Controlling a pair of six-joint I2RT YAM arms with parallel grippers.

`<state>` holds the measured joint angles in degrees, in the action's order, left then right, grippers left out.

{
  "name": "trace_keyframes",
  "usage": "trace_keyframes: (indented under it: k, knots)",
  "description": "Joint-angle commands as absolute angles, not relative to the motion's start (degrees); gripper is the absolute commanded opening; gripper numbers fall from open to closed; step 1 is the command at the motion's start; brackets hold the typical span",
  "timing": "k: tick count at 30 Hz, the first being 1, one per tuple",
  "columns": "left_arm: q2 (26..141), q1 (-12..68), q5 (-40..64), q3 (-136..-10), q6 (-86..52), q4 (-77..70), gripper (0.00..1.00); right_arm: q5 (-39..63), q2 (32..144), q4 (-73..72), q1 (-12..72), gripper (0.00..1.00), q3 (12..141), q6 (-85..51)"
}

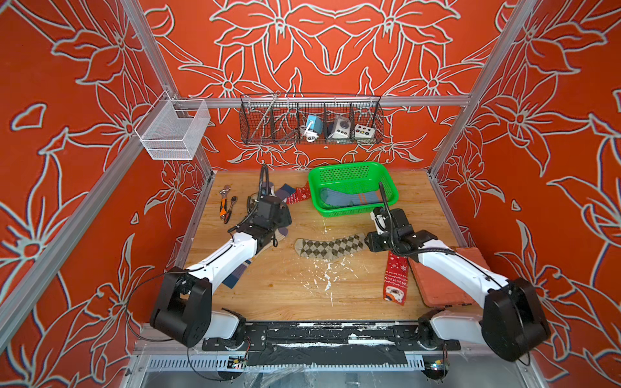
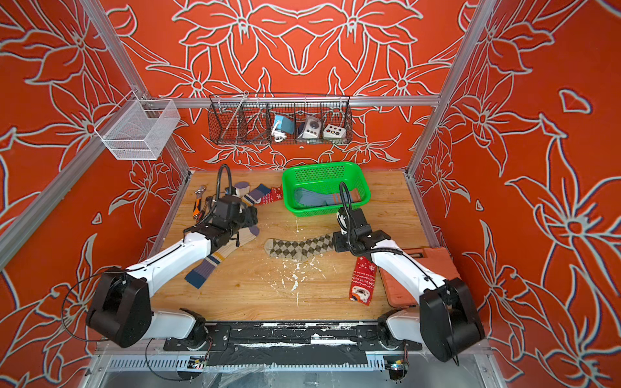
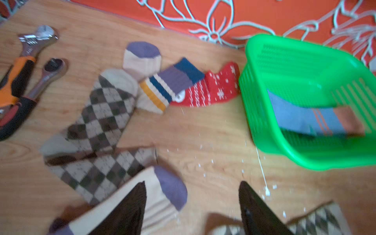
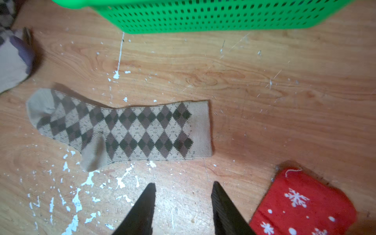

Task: Place the socks together as a pair
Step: Pick up the sock from the center of the board.

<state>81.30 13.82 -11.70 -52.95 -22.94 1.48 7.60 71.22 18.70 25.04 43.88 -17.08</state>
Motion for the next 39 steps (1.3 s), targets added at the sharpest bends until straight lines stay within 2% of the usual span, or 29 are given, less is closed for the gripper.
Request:
trace_keyframes:
  k: [1,4,14,22,25,34,36,39]
  knots:
    - [85.3,5.9,-7.1,-53.3,-23.3,0.2,0.71,7.8,68.2,14.7,24.9,0.47,41.0,-16.9]
    - [91.2,2.3,-6.5,-58.4,-23.2,-0.8,0.71,8.6,66.9,13.7,24.9,0.47,40.4,-17.3]
    - [115.8,2.1,-10.9,-84.9,-22.3,10.3,0.7,10.1,70.8,11.6,24.9,0.46,40.3,-17.7]
    - [121.0,2.1,-13.3,-89.2,-21.1,11.6,0.6,10.3,73.5,11.4,24.9,0.44,41.2,-17.5]
    - [120.9,2.1,-13.4,-88.9,-20.7,11.5,0.51,10.1,73.6,11.6,24.9,0.43,41.4,-17.4]
    - [119.5,2.2,-12.9,-87.8,-20.5,11.3,0.05,9.6,73.3,11.8,24.9,0.39,41.2,-17.3]
    - [118.3,2.4,-12.7,-86.8,-20.7,11.4,0.0,9.5,73.1,11.8,24.9,0.38,41.1,-17.3]
    - [114.4,3.2,-12.3,-84.0,-20.3,10.7,0.0,9.3,72.8,11.7,24.9,0.37,40.9,-17.3]
